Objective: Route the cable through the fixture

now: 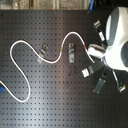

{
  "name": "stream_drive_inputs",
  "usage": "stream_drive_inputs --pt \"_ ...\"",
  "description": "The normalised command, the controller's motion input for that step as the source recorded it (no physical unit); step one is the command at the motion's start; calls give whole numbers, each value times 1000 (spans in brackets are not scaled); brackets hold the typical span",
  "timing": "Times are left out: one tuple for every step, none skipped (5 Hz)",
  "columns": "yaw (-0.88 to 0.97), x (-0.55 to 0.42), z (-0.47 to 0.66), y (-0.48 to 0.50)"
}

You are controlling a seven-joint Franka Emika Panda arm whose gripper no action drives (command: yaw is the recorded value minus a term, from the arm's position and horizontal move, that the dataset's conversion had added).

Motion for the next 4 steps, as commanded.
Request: stream_drive_inputs --pt "0 -107 131 -118" --pt "-57 -13 174 -43" --pt "-100 -67 189 23" --pt "-74 -153 119 143"
